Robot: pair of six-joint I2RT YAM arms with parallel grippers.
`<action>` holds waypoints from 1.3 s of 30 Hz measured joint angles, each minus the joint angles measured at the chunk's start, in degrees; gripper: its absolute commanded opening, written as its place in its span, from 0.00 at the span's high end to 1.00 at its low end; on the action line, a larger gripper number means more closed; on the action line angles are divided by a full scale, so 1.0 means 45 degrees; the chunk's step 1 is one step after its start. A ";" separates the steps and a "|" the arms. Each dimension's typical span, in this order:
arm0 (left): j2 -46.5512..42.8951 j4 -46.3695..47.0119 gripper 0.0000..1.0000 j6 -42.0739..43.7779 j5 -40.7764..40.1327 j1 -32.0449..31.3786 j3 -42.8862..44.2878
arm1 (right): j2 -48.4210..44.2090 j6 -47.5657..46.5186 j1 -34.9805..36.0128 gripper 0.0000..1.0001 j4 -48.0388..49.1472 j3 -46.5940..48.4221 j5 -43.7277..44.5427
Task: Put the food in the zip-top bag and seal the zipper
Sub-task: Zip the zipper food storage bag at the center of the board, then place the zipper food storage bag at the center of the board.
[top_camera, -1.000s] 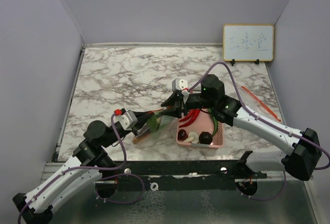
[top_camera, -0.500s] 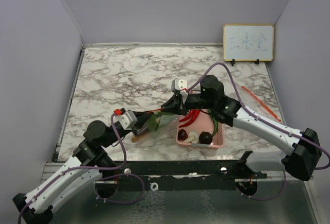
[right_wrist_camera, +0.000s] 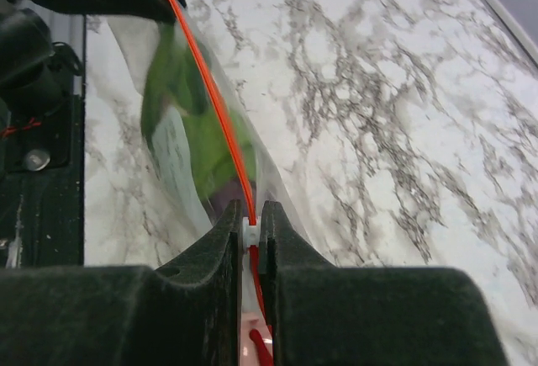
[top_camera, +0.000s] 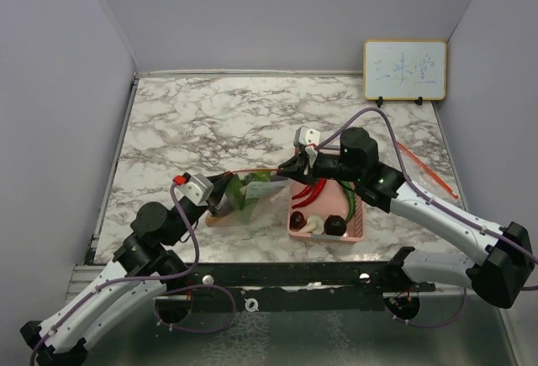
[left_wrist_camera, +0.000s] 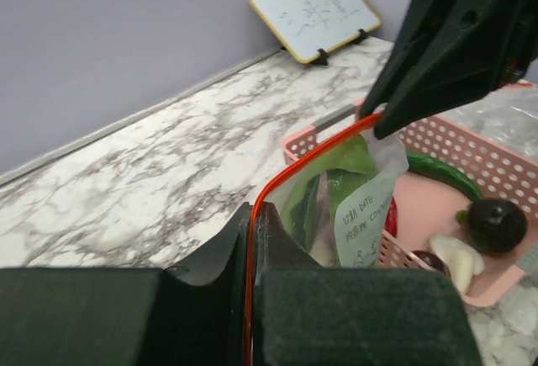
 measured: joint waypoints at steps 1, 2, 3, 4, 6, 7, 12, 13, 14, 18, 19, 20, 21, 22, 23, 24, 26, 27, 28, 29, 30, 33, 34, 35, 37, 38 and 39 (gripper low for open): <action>-0.0083 -0.0058 1.00 0.0000 -0.0345 -0.0005 0.0000 | -0.0107 0.0000 -0.0146 0.97 -0.0029 -0.0097 0.0092; -0.0185 -0.0097 1.00 0.0005 -0.0811 -0.0005 0.0000 | -0.0204 0.0000 -0.0291 0.97 -0.0063 -0.0185 0.0180; -0.0301 -0.0121 1.00 0.0005 -0.1200 -0.0005 0.0000 | -0.0282 0.0005 -0.0427 0.97 -0.0112 -0.0253 0.0248; -0.0423 -0.0121 1.00 0.0010 -0.1540 -0.0005 0.0000 | -0.0364 0.0005 -0.0549 0.97 -0.0175 -0.0311 0.0316; -0.0588 -0.0126 1.00 0.0010 -0.2215 -0.0005 0.0000 | -0.0413 0.0005 -0.0622 0.97 -0.0301 -0.0321 0.0423; -0.0636 -0.0126 1.00 0.0010 -0.2516 -0.0005 0.0000 | -0.0418 0.0010 -0.0641 0.97 -0.0330 -0.0321 0.0520; -0.0685 -0.0170 1.00 -0.0005 -0.3521 -0.0005 0.0000 | -0.0408 0.0238 -0.0738 0.57 -0.0471 -0.0321 0.1141; -0.0690 -0.0175 1.00 -0.0034 -0.3555 -0.0005 0.0000 | -0.0403 0.0345 -0.0748 0.47 -0.0457 -0.0321 0.1224; -0.0690 -0.0170 1.00 -0.0029 -0.3750 0.0000 0.0000 | -0.0393 0.0418 -0.0758 0.39 -0.0461 -0.0316 0.1341; -0.0704 -0.0117 1.00 -0.0141 -0.4745 0.0015 0.0000 | -0.0301 0.1307 -0.0855 0.19 -0.0651 -0.0151 0.2259; -0.0695 -0.0107 1.00 -0.0175 -0.5013 0.0024 0.0000 | -0.0175 0.1569 -0.0884 0.16 -0.0685 0.0165 0.2511; -0.0656 -0.0068 1.00 -0.0238 -0.5445 0.0024 0.0000 | -0.0073 0.1953 -0.0903 0.16 -0.0971 0.0554 0.3007; -0.0588 -0.0015 1.00 -0.0340 -0.5872 0.0019 0.0005 | 0.0107 0.2424 -0.0908 0.15 -0.1273 0.1103 0.3638; -0.0505 0.0015 0.96 -0.0427 -0.6455 0.0024 0.0019 | 0.0301 0.2905 -0.0908 0.14 -0.1530 0.1690 0.4269; -0.0398 -0.0010 0.82 -0.0534 -0.6907 0.0024 0.0073 | 0.0447 0.3342 -0.0908 0.13 -0.1797 0.2176 0.4784; -0.0219 -0.0063 0.63 -0.0690 -0.7465 0.0024 0.0175 | 0.0597 0.3716 -0.0908 0.08 -0.2132 0.2671 0.5343; 0.0238 -0.0316 0.04 -0.1020 -0.8529 0.0029 0.0573 | 0.0903 0.4770 -0.0923 0.00 -0.3055 0.3619 0.6761; 0.0515 -0.0461 0.01 -0.1273 -0.9005 0.0029 0.0894 | 0.0996 0.5353 -0.0947 0.00 -0.3512 0.3861 0.7422; 0.0767 -0.0597 0.01 -0.1501 -0.9364 0.0039 0.1253 | 0.1049 0.5765 -0.0967 0.00 -0.3983 0.3978 0.8058; 0.0976 -0.0695 0.01 -0.1656 -0.9515 0.0058 0.1603 | 0.1098 0.6363 -0.1044 0.00 -0.4571 0.4017 0.8782; 0.1132 -0.0777 0.01 -0.1787 -0.9534 0.0063 0.1904 | 0.1137 0.6897 -0.1137 0.00 -0.5168 0.4002 0.9408; 0.1472 -0.0782 0.01 -0.1860 -0.9117 0.0068 0.2623 | 0.1166 0.8301 -0.1817 0.00 -0.6577 0.3585 1.0792; 0.1525 -0.0729 0.01 -0.1855 -0.8811 0.0078 0.2749 | 0.1137 0.8646 -0.2108 0.00 -0.6936 0.3381 1.1137; 0.1559 -0.0593 0.01 -0.1855 -0.8349 0.0078 0.2827 | 0.1103 0.9015 -0.2506 0.01 -0.7257 0.3123 1.1438; 0.1608 -0.0330 0.01 -0.1875 -0.7495 0.0078 0.2866 | 0.0957 0.9568 -0.3293 0.00 -0.7587 0.2594 1.1769; 0.1666 -0.0180 0.01 -0.1919 -0.7038 0.0078 0.2866 | 0.0826 0.9758 -0.3789 0.00 -0.7747 0.2263 1.1866; 0.1797 -0.0010 0.01 -0.2050 -0.6489 0.0078 0.2866 | 0.0719 0.9923 -0.4303 0.00 -0.7834 0.1982 1.1895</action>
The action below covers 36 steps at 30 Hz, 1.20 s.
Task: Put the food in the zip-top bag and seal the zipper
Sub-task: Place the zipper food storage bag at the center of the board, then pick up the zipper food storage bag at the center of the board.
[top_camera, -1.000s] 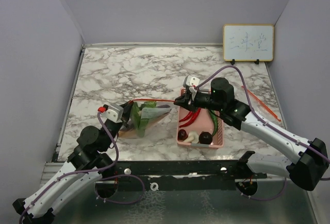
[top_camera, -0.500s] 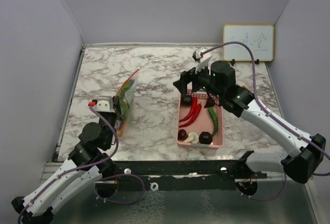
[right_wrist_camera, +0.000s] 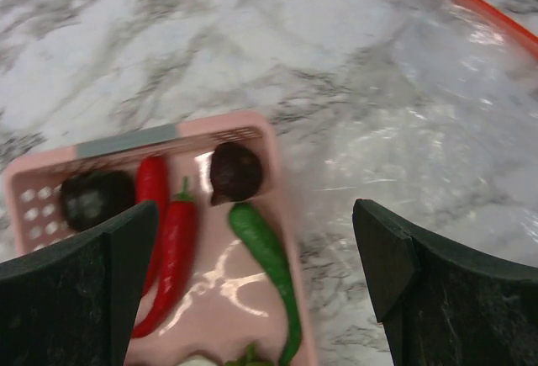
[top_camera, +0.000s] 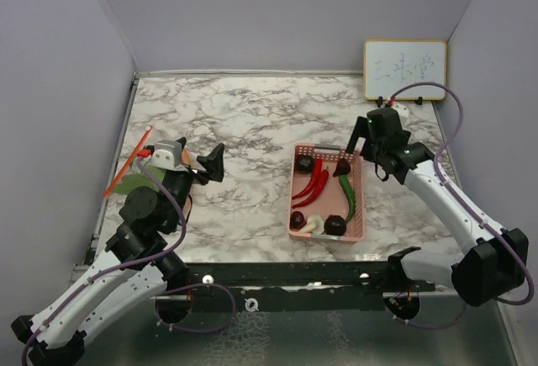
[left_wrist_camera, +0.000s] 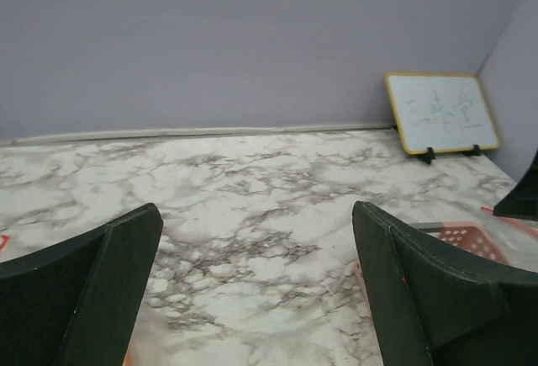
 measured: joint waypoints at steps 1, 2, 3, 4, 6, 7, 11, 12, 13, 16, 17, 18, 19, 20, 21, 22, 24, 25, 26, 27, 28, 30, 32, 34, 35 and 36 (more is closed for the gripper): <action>0.0146 0.0126 0.01 -0.0126 0.0403 0.0000 -0.0005 | -0.0136 0.0117 -0.0704 0.00 -0.0097 -0.0345 -0.0039; 0.0379 0.0301 0.01 -0.0296 0.0884 0.0000 -0.0019 | -0.0189 0.0204 -0.1166 0.00 -0.0141 -0.0544 -0.0049; 0.0680 0.0486 0.01 -0.0510 0.1409 0.0000 -0.0049 | -0.0214 0.0325 -0.1962 0.00 -0.0151 -0.0816 -0.0092; 0.0962 0.0588 0.01 -0.0719 0.1831 0.0000 -0.0078 | -0.0209 0.0389 -0.2443 0.00 -0.0146 -0.0996 -0.0151; 0.1379 0.0801 0.01 -0.1156 0.2676 0.0000 -0.0170 | -0.0199 0.0544 -0.3458 0.00 -0.0131 -0.1443 -0.0384; 0.2006 0.0860 0.01 -0.1355 0.3050 0.0000 -0.0379 | -0.0194 0.0627 -0.3832 0.00 -0.0131 -0.1666 -0.0510; 0.3104 0.1200 0.01 -0.2191 0.4473 0.0000 -0.1069 | -0.0005 0.0767 -0.4381 0.00 -0.0102 -0.2225 -0.0933; 0.3230 0.1273 0.01 -0.2351 0.4760 0.0000 -0.1224 | 0.0180 0.0787 -0.4410 0.00 -0.0073 -0.2302 -0.1015; 0.3298 0.1341 0.01 -0.2453 0.4993 0.0000 -0.1336 | 0.0418 0.0801 -0.4444 0.00 -0.0044 -0.2375 -0.1083; 0.3327 0.1617 0.01 -0.2686 0.5532 0.0000 -0.1418 | 0.1103 0.0845 -0.4498 0.00 0.0223 -0.2642 -0.1302; 0.3308 0.1846 0.01 -0.2735 0.5697 0.0000 -0.1418 | 0.1307 0.0860 -0.4522 0.00 0.0330 -0.2735 -0.1365; 0.3288 0.1953 0.01 -0.2769 0.5775 0.0000 -0.1418 | 0.1530 0.0884 -0.4575 0.00 0.0491 -0.2851 -0.1447; 0.3249 0.2059 0.01 -0.2812 0.5838 0.0000 -0.1418 | 0.1734 0.0894 -0.4658 0.00 0.0627 -0.2939 -0.1535; 0.3206 0.2108 0.01 -0.2861 0.5897 0.0000 -0.1418 | 0.2011 0.0908 -0.4818 0.01 0.0797 -0.3026 -0.1656; 0.3162 0.2123 0.01 -0.2885 0.5935 0.0000 -0.1418 | 0.2205 0.0903 -0.4940 0.05 0.0942 -0.3075 -0.1715; 0.3118 0.2123 0.01 -0.2909 0.5960 0.0000 -0.1418 | 0.2463 0.0894 -0.5100 0.12 0.1127 -0.3133 -0.1773; 0.2992 0.2113 0.01 -0.2948 0.5984 0.0000 -0.1418 | 0.2764 0.0889 -0.5260 0.34 0.1379 -0.3240 -0.1817; 0.2934 0.2108 0.01 -0.2953 0.5984 0.0000 -0.1418 | 0.2817 0.0840 -0.5333 0.46 0.1530 -0.3327 -0.1821; 0.2822 0.2098 0.01 -0.2953 0.5984 0.0000 -0.1418 | 0.2807 0.0835 -0.5357 0.60 0.1637 -0.3410 -0.1831; 0.2730 0.2098 0.01 -0.2953 0.5979 0.0000 -0.1418 | 0.2769 0.0782 -0.5357 0.75 0.1715 -0.3473 -0.1836; 0.2599 0.2098 0.01 -0.2953 0.5974 0.0000 -0.1418 | 0.2691 0.0709 -0.5357 0.84 0.1836 -0.3555 -0.1846; 0.2351 0.2093 0.01 -0.2948 0.5921 0.0000 -0.1418 | 0.2395 0.0495 -0.5357 0.97 0.1948 -0.3696 -0.1894; 0.2147 0.2064 0.01 -0.2958 0.5712 0.0000 -0.1423 | 0.1875 0.0291 -0.5353 0.98 0.1914 -0.3735 -0.1899; 0.2021 0.1778 0.01 -0.2992 0.5251 0.0000 -0.1399 | 0.1049 0.0053 -0.5357 0.98 0.1885 -0.3721 -0.1894; 0.2011 0.1559 0.01 -0.3002 0.5017 0.0000 -0.1350 | 0.0505 -0.0034 -0.5357 0.98 0.1836 -0.3687 -0.1909; 0.2011 0.1311 0.01 -0.3002 0.4852 0.0000 -0.1258 | -0.0257 -0.0248 -0.5353 0.98 0.1710 -0.3555 -0.1933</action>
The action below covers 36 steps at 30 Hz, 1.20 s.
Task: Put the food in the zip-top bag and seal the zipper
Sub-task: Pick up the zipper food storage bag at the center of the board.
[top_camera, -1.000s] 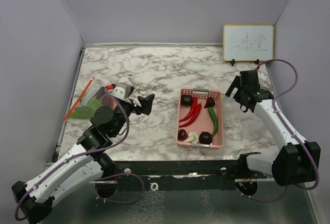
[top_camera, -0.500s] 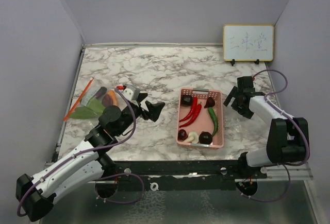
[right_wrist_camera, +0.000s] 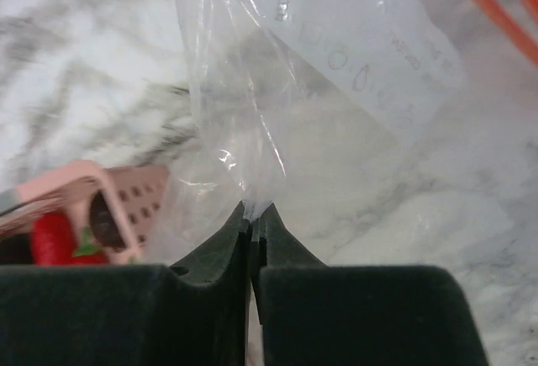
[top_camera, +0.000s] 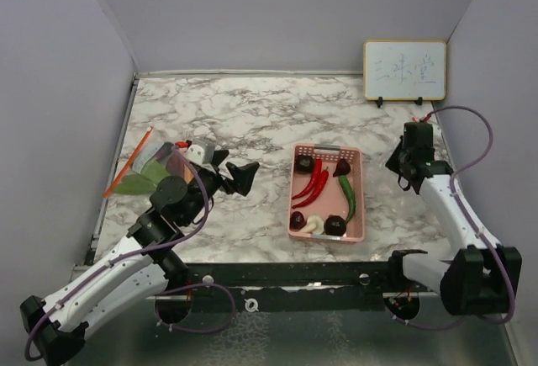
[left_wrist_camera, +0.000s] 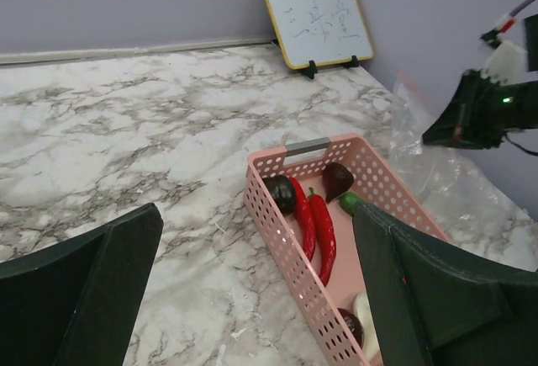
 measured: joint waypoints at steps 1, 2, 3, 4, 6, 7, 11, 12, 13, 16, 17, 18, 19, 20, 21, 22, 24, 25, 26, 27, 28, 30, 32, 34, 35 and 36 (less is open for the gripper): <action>0.0005 -0.0272 0.01 0.0010 -0.0160 0.0000 0.0170 | -0.0529 -0.0146 -0.0005 0.98 -0.0053 0.0160 -0.0053; 0.0039 -0.0466 0.01 0.0015 -0.0219 0.0000 0.0369 | -0.1103 -0.0340 -0.0005 0.98 -0.0160 0.0408 -0.0214; 0.0117 -0.0607 0.01 0.0024 -0.0287 0.0010 0.0563 | -0.1651 -0.0505 -0.0005 0.98 -0.0204 0.0724 -0.0452; 0.0185 -0.0690 0.01 0.0029 -0.0311 0.0010 0.0738 | -0.2331 -0.0792 -0.0005 0.98 -0.0185 0.1224 -0.0947; 0.0301 -0.0758 0.01 0.0010 -0.0306 0.0010 0.1103 | -0.3036 -0.1146 -0.0005 0.98 0.0000 0.2001 -0.2103; 0.0364 -0.0753 0.01 0.0000 -0.0306 0.0010 0.1268 | -0.3453 -0.1384 -0.0019 0.98 0.0282 0.2477 -0.3225; 0.0753 -0.0714 0.03 -0.0170 -0.0316 0.0010 0.1749 | -0.4211 -0.1661 -0.0024 0.98 0.1817 0.3298 -0.8140; 0.0855 -0.0695 0.06 -0.0257 -0.0350 0.0010 0.1807 | -0.4323 -0.1642 -0.0024 0.98 0.2288 0.3322 -0.9500; 0.0947 -0.0631 0.10 -0.0345 -0.0418 0.0010 0.1807 | -0.4473 -0.1588 -0.0024 0.98 0.2807 0.3303 -1.1021; 0.1185 -0.0403 0.20 -0.0656 -0.0855 0.0010 0.1719 | -0.4925 -0.1205 -0.0015 0.98 0.4206 0.2992 -1.4275; 0.1253 -0.0189 0.23 -0.0816 -0.1039 0.0010 0.1574 | -0.5153 -0.0957 -0.0015 0.98 0.4721 0.2837 -1.5208; 0.1258 0.0151 0.25 -0.0947 -0.1273 0.0010 0.1282 | -0.5425 -0.0699 -0.0015 0.98 0.5265 0.2696 -1.6033; 0.1229 0.0481 0.26 -0.1059 -0.1428 0.0010 0.0967 | -0.5819 -0.0306 -0.0015 0.98 0.6057 0.2535 -1.7116; 0.1205 0.0850 0.27 -0.1117 -0.1496 0.0010 0.0685 | -0.6033 -0.0029 -0.0015 0.98 0.6591 0.2511 -1.7840; 0.1190 0.1234 0.28 -0.1224 -0.1501 0.0015 0.0384 | -0.6183 0.0228 -0.0010 0.98 0.7087 0.2511 -1.8447; 0.1185 0.1715 0.29 -0.1394 -0.1486 0.0015 0.0063 | -0.6397 0.0529 0.0000 0.98 0.7747 0.2516 -1.9152; 0.1185 0.2545 0.31 -0.1977 -0.1418 0.0015 -0.0321 | -0.6683 0.0996 0.0058 0.98 0.8796 0.2535 -2.0264; 0.1195 0.2856 0.31 -0.2336 -0.1384 0.0015 -0.0355 | -0.6756 0.1205 0.0097 0.98 0.9185 0.2540 -2.0686; 0.1214 0.3337 0.30 -0.2837 -0.1292 0.0015 -0.0359 | -0.6815 0.1375 0.0131 0.98 0.9539 0.2540 -2.1056; 0.1234 0.3871 0.29 -0.3356 -0.1190 0.0015 -0.0350 | -0.6853 0.1545 0.0155 0.98 0.9836 0.2540 -2.1410; 0.1258 0.4352 0.28 -0.3803 -0.1107 0.0015 -0.0345 | -0.6868 0.1666 0.0170 0.98 1.0025 0.2540 -2.1663; 0.1457 0.5610 0.27 -0.5027 -0.0826 0.0019 -0.0340 | -0.6887 0.1851 0.0180 0.98 1.0331 0.2545 -2.2095; 0.1821 0.6892 0.27 -0.6018 -0.0510 0.0024 -0.0335 | -0.6883 0.1972 0.0180 0.98 1.0525 0.2555 -2.2401; 0.2438 0.8267 0.27 -0.7159 -0.0029 0.0024 -0.0272 | -0.6887 0.2021 0.0180 0.98 1.0588 0.2584 -2.2590; 0.2803 0.8801 0.28 -0.7796 0.0253 0.0029 -0.0170 | -0.6883 0.2011 0.0180 0.98 1.0579 0.2623 -2.2663; 0.3303 0.9296 0.30 -0.8514 0.0612 0.0029 0.0078 | -0.6883 0.1991 0.0180 0.98 1.0554 0.2676 -2.2717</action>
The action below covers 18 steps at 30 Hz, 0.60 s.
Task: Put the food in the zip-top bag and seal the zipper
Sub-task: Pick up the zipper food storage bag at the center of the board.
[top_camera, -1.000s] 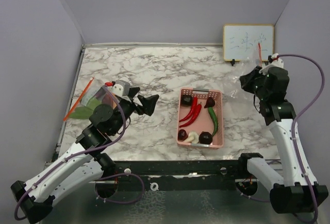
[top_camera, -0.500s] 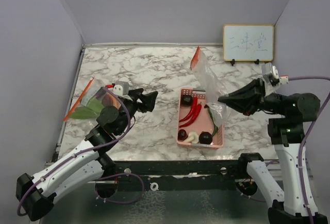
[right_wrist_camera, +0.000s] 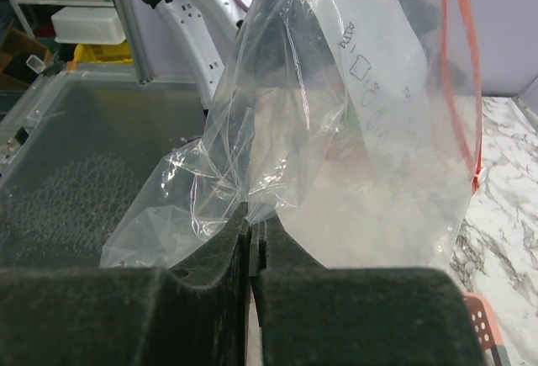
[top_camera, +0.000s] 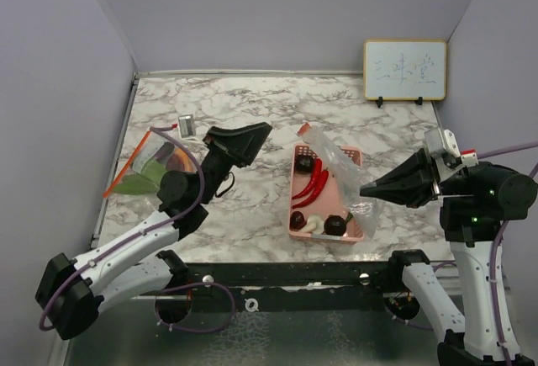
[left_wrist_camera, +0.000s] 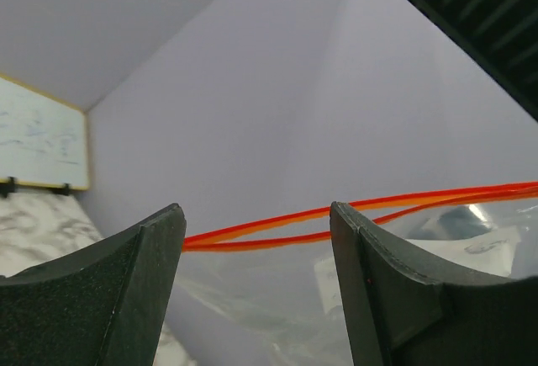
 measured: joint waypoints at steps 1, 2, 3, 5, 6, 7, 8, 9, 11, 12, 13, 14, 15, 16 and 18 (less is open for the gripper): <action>0.0379 0.0335 0.32 -0.0578 0.0277 0.0000 0.0248 | 0.0000 -0.0083 0.0000 0.98 -0.0073 0.0092 -0.0044; 0.1078 0.0767 0.33 -0.1428 0.0743 0.0000 0.0593 | -0.0005 -0.0146 0.0000 0.98 -0.0126 0.0170 -0.0073; 0.1564 0.1156 0.33 -0.2030 0.1059 -0.0005 0.0831 | -0.0005 -0.0335 0.0000 0.98 -0.0311 0.0311 -0.0097; 0.2696 0.2254 0.35 -0.3507 0.1841 0.0000 0.1088 | -0.0005 -0.0729 0.0000 0.98 -0.0709 0.0539 -0.0136; 0.3128 0.2725 0.36 -0.4046 0.2064 0.0000 0.1083 | -0.0015 -0.0923 0.0000 0.98 -0.0908 0.0651 -0.0151; 0.3560 0.3376 0.36 -0.4571 0.2297 0.0000 0.1035 | -0.0015 -0.1122 0.0000 0.98 -0.1151 0.0758 -0.0170; 0.4138 0.4401 0.36 -0.5027 0.2594 0.0000 0.0952 | -0.0029 -0.1321 0.0000 0.98 -0.1418 0.0884 -0.0189; 0.4537 0.5119 0.36 -0.5275 0.2832 0.0000 0.0884 | -0.0029 -0.1457 0.0000 0.98 -0.1540 0.0937 -0.0199; 0.5377 0.6547 0.37 -0.5513 0.3619 0.0034 0.0797 | -0.0053 -0.1724 0.0034 0.98 -0.1817 0.1001 -0.0233; 0.5620 0.6936 0.39 -0.5532 0.3963 0.0068 0.0797 | -0.0053 -0.1783 0.0039 0.98 -0.1899 0.1015 -0.0238; 0.5887 0.7325 0.40 -0.5537 0.4347 0.0087 0.0801 | -0.0053 -0.1865 0.0058 0.98 -0.2016 0.1025 -0.0248; 0.6120 0.7660 0.41 -0.5615 0.4736 0.0092 0.0821 | -0.0053 -0.1914 0.0058 0.98 -0.2093 0.1025 -0.0257; 0.6319 0.7864 0.42 -0.5722 0.5022 0.0092 0.0869 | -0.0053 -0.1957 0.0058 0.98 -0.2137 0.1025 -0.0262; 0.6547 0.8029 0.42 -0.5867 0.5309 0.0092 0.0952 | -0.0053 -0.2011 0.0058 0.98 -0.2176 0.1020 -0.0272; 0.6970 0.8170 0.43 -0.6309 0.5780 0.0092 0.1297 | -0.0053 -0.2123 0.0058 0.98 -0.2268 0.1020 -0.0272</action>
